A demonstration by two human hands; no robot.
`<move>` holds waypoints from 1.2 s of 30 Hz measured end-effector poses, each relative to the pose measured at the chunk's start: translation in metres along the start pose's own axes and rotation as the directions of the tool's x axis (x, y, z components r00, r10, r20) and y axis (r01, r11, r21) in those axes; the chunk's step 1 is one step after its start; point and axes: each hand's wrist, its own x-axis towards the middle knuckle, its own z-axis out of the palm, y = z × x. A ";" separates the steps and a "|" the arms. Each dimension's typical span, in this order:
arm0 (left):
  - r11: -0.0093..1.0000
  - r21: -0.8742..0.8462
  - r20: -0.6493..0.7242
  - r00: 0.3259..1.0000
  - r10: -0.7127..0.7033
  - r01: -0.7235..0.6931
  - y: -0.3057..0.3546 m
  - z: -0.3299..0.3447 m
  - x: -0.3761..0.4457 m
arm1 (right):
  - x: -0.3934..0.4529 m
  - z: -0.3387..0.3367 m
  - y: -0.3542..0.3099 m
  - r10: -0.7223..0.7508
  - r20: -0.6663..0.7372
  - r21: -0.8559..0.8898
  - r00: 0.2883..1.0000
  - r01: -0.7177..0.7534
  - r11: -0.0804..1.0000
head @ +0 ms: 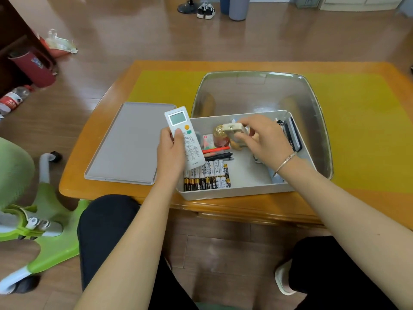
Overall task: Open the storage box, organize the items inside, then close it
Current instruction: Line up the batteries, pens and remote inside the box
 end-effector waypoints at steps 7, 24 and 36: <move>0.999 -0.035 -0.060 0.998 -0.009 0.007 -0.002 -0.017 0.004 | 0.013 0.035 -0.024 0.259 0.275 0.292 0.926 -0.337 0.895; 0.998 0.061 0.050 0.999 0.003 -0.006 0.002 -0.003 -0.002 | 0.008 0.019 0.010 0.338 0.323 -0.178 0.884 -0.294 0.939; 0.936 0.346 0.360 0.931 -0.066 -0.068 0.011 0.053 -0.011 | -0.019 0.005 0.050 0.333 0.501 -0.596 0.799 0.040 0.802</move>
